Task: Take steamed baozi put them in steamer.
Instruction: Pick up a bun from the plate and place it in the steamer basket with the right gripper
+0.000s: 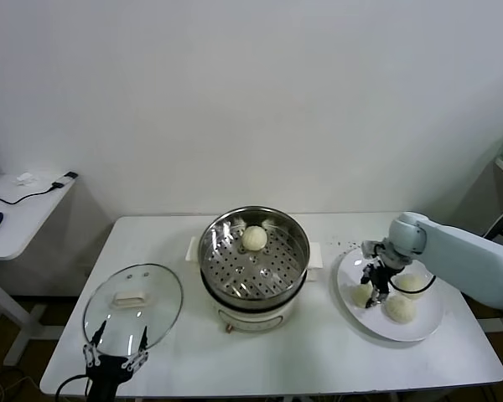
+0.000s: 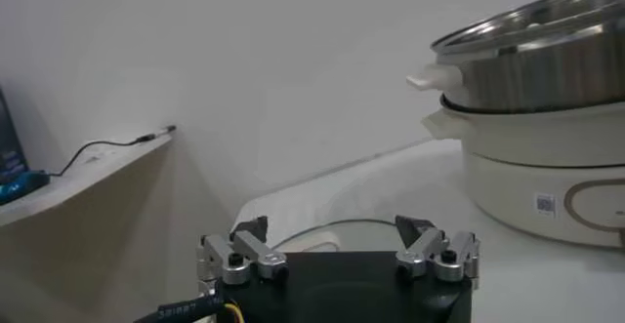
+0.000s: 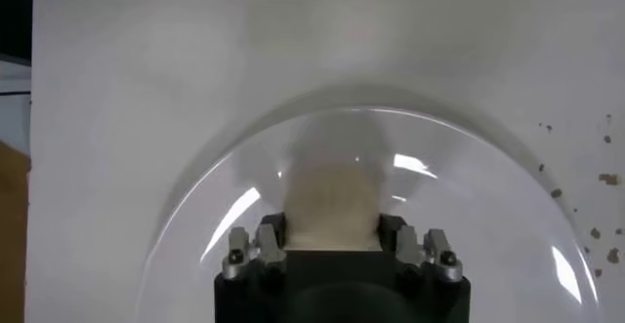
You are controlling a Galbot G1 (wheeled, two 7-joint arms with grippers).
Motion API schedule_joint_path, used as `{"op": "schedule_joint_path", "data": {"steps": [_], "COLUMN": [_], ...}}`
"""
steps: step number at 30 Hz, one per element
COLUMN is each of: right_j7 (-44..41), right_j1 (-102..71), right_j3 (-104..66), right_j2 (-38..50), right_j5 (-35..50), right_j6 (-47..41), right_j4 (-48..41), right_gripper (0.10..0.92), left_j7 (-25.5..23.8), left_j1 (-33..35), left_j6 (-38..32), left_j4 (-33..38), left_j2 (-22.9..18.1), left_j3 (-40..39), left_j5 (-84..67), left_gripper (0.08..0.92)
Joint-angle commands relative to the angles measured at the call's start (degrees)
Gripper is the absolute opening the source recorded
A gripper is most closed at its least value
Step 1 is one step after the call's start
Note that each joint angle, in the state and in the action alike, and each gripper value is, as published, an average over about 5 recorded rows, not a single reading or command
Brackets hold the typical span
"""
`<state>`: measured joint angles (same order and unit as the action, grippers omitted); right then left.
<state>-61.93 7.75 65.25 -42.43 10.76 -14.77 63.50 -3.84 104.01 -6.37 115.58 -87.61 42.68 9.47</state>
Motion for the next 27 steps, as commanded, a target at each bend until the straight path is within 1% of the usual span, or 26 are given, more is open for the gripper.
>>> {"op": "schedule_joint_path", "data": {"steps": [1, 5, 10, 14, 19, 27], "right_j7": [-0.21, -0.26, -0.95, -1.32, -1.03, 2.53], "right_j1": [2.67, 10.19, 26.69, 38.67, 45.45, 44.03], "right_j3": [1.36, 6.49, 18.22, 27.39, 31.36, 29.18], "right_j2": [0.42, 0.8, -2.37, -8.57, -16.98, -31.06], "right_j5": [2.01, 6.98, 18.08, 27.57, 37.81, 46.11], "right_j6": [0.03, -0.02, 0.16, 0.9, -0.45, -5.02], "right_j4": [0.25, 0.72, -0.88, -4.01, -5.17, -3.06], "right_gripper": [0.574, 0.564, 0.56, 0.56, 0.56, 0.56], "left_j7": [0.02, 0.03, 0.01, -0.01, -0.04, -0.24], "left_j1": [0.09, 0.12, -0.01, -0.01, 0.07, 0.11], "left_j6": [-0.06, -0.11, -0.04, -0.07, 0.44, 0.46], "left_j4": [0.04, 0.0, 0.14, 0.42, 0.59, 1.25], "left_j2": [0.01, 0.04, 0.01, -0.01, 0.27, 0.9], "left_j3": [-0.02, -0.08, -0.37, -0.7, -1.36, -2.28], "left_j5": [-0.08, -0.13, -0.11, -0.16, -0.37, -0.06], "left_gripper": [0.823, 0.823, 0.823, 0.823, 0.823, 0.823]}}
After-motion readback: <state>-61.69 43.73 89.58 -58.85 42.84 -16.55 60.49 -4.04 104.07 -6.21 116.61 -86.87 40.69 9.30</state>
